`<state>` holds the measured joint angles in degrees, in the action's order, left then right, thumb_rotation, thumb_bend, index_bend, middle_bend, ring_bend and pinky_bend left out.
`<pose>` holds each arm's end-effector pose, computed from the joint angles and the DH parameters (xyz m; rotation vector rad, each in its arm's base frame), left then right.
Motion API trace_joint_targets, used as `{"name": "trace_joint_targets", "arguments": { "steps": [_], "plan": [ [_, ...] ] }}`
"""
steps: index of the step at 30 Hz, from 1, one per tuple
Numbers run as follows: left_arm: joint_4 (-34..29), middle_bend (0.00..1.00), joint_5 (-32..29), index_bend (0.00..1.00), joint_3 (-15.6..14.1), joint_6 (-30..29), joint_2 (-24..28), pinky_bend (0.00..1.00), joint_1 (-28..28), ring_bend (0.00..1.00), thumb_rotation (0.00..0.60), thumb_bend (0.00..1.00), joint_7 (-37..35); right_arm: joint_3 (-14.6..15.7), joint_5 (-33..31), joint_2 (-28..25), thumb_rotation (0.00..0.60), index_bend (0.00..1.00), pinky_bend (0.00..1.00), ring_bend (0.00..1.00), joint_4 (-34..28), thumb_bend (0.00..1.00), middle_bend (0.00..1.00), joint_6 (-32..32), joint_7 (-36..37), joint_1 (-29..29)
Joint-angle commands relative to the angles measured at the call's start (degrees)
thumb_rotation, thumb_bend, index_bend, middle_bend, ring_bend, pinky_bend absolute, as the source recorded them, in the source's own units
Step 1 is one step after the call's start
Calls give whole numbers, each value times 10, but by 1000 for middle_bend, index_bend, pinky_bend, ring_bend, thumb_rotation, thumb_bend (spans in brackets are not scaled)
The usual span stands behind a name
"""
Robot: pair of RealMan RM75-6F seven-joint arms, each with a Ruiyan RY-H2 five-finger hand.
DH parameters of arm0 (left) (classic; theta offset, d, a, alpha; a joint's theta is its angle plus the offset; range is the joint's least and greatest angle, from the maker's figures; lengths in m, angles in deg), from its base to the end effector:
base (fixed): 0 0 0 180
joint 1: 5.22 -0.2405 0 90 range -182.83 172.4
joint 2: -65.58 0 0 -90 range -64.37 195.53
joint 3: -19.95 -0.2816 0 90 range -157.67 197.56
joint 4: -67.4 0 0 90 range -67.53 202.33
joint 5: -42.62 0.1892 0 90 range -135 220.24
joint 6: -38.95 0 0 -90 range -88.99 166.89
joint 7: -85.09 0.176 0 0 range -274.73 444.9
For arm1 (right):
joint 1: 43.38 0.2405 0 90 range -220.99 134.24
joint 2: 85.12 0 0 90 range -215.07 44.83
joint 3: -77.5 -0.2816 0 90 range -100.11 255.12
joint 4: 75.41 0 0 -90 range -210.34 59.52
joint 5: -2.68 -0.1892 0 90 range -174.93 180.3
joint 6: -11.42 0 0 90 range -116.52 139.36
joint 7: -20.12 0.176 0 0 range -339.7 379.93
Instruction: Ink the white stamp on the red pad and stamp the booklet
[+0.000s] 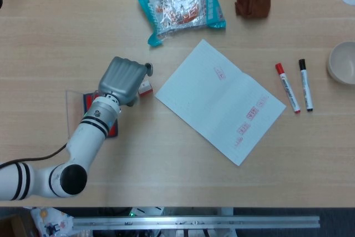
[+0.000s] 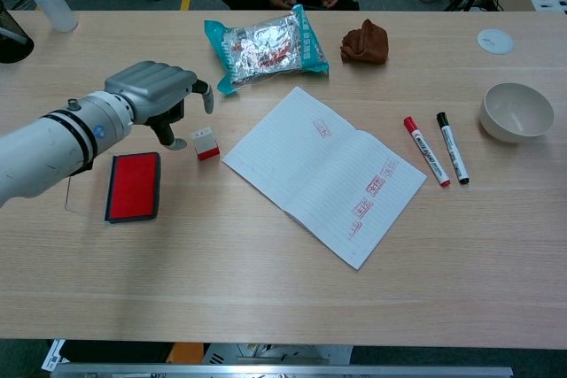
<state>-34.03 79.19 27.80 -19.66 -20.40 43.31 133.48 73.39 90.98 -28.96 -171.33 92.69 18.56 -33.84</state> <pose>-0.1435 0.3580 -0.0189 -1.9694 -0.9482 -0.5786 -0.2964 -0.2413 0.2198 1.5200 -0.7800 0.8848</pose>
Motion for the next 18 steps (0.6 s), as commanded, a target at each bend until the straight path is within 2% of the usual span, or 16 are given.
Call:
{"name": "trace_joint_targets", "arguments": {
  "steps": [1,10,18],
  "plan": [
    [24,1000,-34,324,-3,-17,-26,1000,21,1000,600,194,27,2,1,1,600,238,303,288,3,201,359,4,4,-3],
    [50,1000,-99,324,-15,-18,-40,1000,48,1000,600,193,55,4,0,0,600,238,303,288,10,200,359,17,13,-14],
    [51,1000,-111,326,-27,-17,-46,1000,59,1000,600,194,58,6,1,3,600,238,303,288,17,200,359,17,21,-15]
  ]
}}
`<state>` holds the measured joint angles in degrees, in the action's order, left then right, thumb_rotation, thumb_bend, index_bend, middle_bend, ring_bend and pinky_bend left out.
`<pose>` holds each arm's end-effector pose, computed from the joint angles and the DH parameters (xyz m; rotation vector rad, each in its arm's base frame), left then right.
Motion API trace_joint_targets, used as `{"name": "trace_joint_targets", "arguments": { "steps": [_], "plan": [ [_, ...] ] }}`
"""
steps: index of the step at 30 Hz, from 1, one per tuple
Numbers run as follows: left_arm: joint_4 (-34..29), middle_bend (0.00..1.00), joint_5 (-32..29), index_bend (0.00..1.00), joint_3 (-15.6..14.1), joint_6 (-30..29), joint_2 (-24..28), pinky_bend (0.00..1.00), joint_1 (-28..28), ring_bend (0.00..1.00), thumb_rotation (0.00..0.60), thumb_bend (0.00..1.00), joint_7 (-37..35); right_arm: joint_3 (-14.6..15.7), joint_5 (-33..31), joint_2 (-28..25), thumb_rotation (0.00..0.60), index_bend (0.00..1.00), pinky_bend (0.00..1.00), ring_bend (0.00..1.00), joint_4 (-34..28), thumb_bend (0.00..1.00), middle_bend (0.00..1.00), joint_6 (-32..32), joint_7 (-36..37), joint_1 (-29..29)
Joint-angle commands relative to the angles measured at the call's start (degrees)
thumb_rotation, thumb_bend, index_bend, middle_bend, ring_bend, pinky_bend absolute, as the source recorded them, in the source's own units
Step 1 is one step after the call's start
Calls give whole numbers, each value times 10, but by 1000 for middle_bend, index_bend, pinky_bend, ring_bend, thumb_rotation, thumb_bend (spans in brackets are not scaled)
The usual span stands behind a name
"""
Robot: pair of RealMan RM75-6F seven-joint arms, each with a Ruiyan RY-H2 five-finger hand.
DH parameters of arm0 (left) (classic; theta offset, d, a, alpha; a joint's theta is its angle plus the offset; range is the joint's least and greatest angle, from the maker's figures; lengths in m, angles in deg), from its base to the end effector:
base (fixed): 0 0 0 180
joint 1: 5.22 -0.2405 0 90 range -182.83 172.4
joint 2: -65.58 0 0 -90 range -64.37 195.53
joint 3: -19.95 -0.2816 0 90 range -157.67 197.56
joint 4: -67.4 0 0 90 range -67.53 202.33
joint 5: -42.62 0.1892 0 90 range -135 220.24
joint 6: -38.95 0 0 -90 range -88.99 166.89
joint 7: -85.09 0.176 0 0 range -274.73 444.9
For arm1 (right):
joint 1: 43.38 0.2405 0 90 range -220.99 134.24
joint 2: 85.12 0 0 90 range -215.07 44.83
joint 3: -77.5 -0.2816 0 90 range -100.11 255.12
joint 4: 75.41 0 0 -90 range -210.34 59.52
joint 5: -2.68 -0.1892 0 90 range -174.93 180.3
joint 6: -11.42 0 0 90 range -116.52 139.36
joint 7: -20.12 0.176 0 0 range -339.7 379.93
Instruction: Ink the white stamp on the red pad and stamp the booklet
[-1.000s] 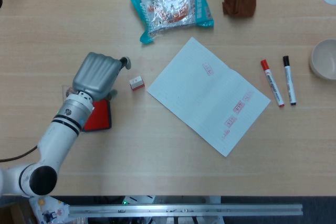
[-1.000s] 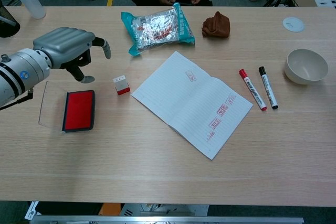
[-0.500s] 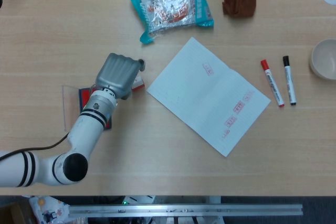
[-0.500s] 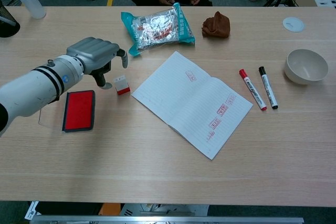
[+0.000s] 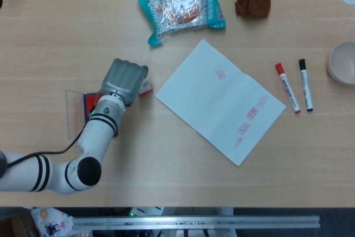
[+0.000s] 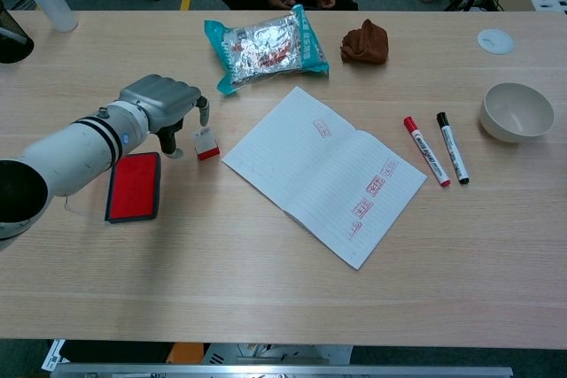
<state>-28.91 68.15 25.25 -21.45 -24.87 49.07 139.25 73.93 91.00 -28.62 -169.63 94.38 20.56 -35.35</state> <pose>-0.1504 0.3676 -0.0449 -1.9707 -0.9221 -0.4026 -0.3067 -0.2325 0.2240 1.4882 -0.7936 0.8857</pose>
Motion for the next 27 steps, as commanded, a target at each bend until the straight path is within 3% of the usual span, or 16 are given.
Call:
{"name": "trace_joint_targets", "arguments": {
  "steps": [1,27],
  "plan": [
    [0,1000,-2,326,-3,1,-3,1000,4,1000,600,194,0,0,0,0,600,238,303,288,1,200,359,1,2,-1],
    [-17,1000,-16,327,-33,-11,-12,1000,27,1000,600,194,7,1,-5,-1,600,238,303,288,20,200,359,19,26,-19]
  ]
}}
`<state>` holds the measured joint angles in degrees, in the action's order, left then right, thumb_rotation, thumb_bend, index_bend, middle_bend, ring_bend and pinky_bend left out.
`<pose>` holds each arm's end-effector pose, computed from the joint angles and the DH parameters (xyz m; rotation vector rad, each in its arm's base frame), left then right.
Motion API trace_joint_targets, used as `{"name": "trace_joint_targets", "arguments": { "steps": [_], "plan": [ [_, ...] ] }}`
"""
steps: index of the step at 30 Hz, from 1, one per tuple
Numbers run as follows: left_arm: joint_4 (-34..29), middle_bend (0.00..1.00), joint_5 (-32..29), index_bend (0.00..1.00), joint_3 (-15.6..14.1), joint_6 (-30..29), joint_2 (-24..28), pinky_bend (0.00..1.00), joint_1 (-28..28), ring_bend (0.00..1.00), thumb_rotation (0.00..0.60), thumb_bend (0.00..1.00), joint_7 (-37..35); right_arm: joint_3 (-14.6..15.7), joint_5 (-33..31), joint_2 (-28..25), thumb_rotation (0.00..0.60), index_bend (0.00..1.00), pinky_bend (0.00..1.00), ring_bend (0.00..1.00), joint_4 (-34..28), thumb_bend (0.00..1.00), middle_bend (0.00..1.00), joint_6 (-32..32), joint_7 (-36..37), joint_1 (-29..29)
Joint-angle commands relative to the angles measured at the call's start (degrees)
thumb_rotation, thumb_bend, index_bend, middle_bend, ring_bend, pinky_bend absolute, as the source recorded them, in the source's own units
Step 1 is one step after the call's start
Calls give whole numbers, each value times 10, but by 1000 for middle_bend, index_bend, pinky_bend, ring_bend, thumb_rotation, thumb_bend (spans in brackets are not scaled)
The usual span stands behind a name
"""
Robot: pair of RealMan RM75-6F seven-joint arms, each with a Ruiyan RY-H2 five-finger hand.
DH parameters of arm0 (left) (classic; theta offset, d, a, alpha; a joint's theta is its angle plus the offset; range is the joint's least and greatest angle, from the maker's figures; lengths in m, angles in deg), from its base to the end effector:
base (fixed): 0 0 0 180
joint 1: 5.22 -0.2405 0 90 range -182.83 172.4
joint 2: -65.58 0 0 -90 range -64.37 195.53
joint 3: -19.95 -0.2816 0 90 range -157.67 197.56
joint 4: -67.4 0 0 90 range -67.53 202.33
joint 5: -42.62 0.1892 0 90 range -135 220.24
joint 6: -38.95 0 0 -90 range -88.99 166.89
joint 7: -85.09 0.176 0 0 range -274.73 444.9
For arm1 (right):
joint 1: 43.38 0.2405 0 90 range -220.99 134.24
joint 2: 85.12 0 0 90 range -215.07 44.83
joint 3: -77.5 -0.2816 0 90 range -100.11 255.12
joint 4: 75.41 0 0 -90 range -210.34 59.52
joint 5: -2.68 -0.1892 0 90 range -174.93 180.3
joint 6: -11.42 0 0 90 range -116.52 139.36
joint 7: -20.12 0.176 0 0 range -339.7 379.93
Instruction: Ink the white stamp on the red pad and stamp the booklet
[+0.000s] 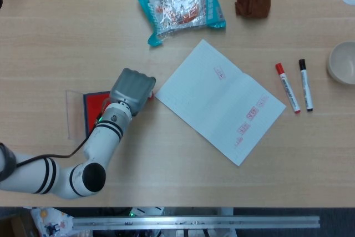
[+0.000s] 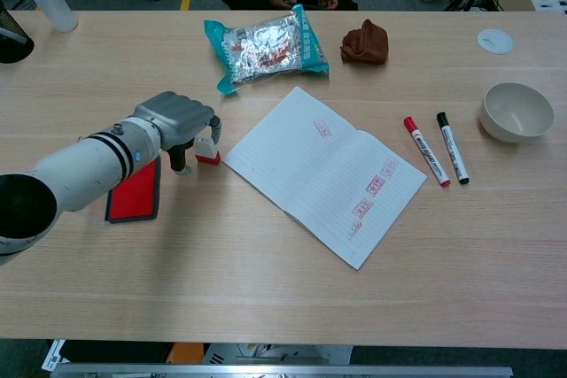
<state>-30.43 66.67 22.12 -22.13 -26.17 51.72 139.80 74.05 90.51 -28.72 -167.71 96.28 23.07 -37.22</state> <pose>-0.1425 0.3542 -0.0594 -2.0441 -0.9001 -0.3630 -0.3186 -0.2227 0.2337 1.4410 -0.8028 0.8844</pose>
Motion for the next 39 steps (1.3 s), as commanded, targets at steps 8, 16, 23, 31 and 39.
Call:
{"name": "trace_joint_targets", "arguments": {
  "steps": [8,16,23,31,39],
  "plan": [
    [2,1000,15,352,1,-35,-13,1000,-3,1000,600,194,-4,1,1,0,600,238,303,288,5,200,359,2,6,-3],
    [26,1000,7,413,15,-50,-41,1000,-3,1000,600,194,-5,1,0,-2,600,238,303,288,8,200,359,5,10,-7],
    [54,1000,-4,445,28,-58,-62,1000,-3,1000,600,194,0,0,-1,-1,600,238,303,288,10,200,359,3,11,-7],
    [65,1000,-9,468,31,-62,-72,1000,-8,1000,600,193,6,0,-2,0,600,238,303,288,12,200,359,-1,11,-6],
    [83,1000,3,505,36,-69,-91,1000,-13,1000,600,197,6,0,-2,-1,600,238,303,288,12,200,359,-1,11,-8]
  ]
}}
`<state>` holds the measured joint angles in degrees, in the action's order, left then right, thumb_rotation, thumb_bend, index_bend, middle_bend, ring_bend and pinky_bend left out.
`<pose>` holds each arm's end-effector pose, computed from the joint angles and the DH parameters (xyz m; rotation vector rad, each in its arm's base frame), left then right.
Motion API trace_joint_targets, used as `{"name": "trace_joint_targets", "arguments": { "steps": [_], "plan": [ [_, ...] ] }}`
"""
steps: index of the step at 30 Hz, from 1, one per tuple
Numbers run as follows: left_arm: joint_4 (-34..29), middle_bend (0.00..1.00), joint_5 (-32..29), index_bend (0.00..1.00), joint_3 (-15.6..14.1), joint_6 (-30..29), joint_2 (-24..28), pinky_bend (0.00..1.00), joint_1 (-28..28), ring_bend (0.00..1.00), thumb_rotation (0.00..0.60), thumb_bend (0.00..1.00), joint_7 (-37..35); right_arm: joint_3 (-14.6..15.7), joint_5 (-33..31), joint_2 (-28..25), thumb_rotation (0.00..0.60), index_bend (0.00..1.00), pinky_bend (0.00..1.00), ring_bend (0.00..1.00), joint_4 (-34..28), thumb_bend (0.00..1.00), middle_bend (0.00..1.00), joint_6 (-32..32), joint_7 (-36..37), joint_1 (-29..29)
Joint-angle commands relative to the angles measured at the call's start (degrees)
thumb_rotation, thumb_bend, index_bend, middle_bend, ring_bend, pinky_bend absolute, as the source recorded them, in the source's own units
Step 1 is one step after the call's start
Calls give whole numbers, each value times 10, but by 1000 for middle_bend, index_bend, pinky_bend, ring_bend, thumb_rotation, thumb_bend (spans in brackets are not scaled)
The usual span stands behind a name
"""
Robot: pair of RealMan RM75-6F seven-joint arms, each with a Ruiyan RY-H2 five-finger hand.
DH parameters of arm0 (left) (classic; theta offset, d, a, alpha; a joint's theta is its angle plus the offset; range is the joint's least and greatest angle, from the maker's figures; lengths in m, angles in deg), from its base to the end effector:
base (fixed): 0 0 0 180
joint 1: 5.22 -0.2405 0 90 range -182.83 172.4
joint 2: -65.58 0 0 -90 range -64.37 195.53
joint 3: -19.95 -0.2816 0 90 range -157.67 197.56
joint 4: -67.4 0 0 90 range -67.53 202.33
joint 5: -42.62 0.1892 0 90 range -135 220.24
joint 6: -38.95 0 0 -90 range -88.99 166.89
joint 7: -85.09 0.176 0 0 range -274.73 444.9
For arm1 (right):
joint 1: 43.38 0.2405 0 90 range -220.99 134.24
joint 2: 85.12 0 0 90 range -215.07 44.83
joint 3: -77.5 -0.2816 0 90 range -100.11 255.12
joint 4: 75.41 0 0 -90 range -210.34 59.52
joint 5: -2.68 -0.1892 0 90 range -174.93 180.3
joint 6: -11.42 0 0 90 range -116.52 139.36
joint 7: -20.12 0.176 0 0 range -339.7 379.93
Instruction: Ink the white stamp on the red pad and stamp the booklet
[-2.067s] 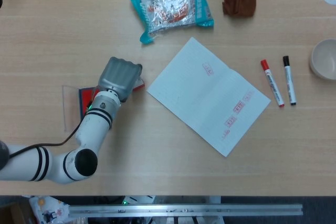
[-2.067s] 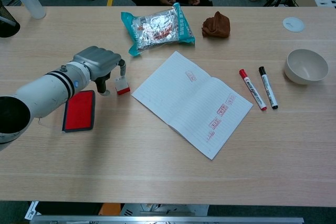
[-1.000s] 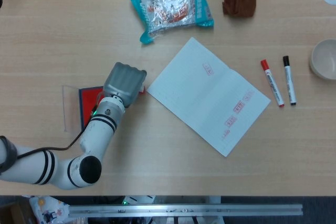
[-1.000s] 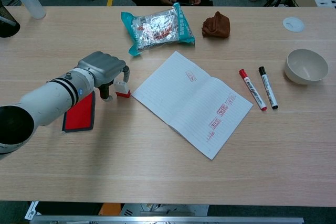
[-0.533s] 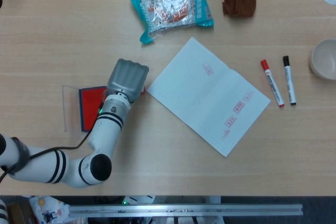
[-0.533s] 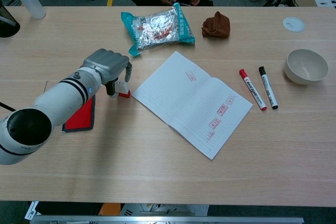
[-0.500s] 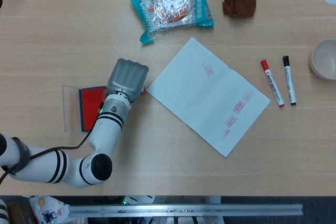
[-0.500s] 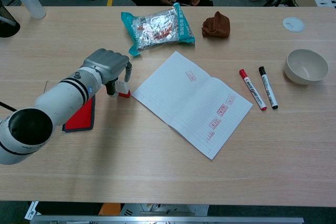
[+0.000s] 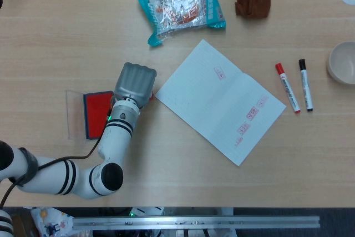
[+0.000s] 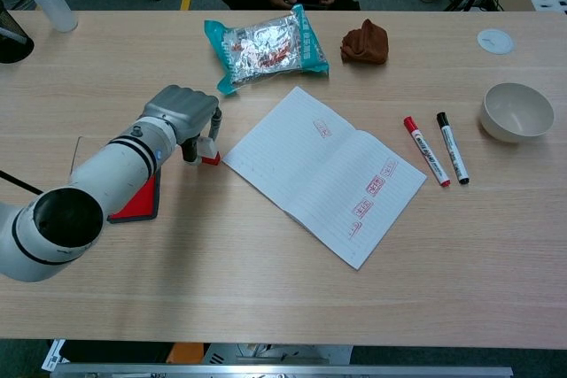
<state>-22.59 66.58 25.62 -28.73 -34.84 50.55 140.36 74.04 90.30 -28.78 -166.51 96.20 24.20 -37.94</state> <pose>-0.1376 0.3641 -0.0815 -1.8979 -0.9165 -0.4160 -0.3256 -0.2190 0.2366 1.4302 -0.8115 0.8706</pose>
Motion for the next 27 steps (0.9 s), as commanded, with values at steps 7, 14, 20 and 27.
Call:
{"name": "trace_joint_targets", "arguments": {
  "steps": [7,14,20,27],
  "plan": [
    [18,1000,12,531,4,-6,-15,1000,-7,1000,600,217,4,0,-1,0,600,238,303,288,1,200,359,-1,1,-1],
    [28,1000,20,539,4,-9,-24,1000,-14,1000,600,221,8,0,-2,-1,600,238,303,288,1,200,359,-3,1,-1],
    [27,1000,32,537,3,-14,-27,1000,-21,1000,600,221,10,0,-3,-1,600,238,303,288,0,200,359,-3,1,-2],
    [26,1000,43,537,5,-19,-31,1000,-28,1000,600,221,12,0,-1,-2,600,238,303,288,-1,200,359,-1,1,-2]
  ]
}}
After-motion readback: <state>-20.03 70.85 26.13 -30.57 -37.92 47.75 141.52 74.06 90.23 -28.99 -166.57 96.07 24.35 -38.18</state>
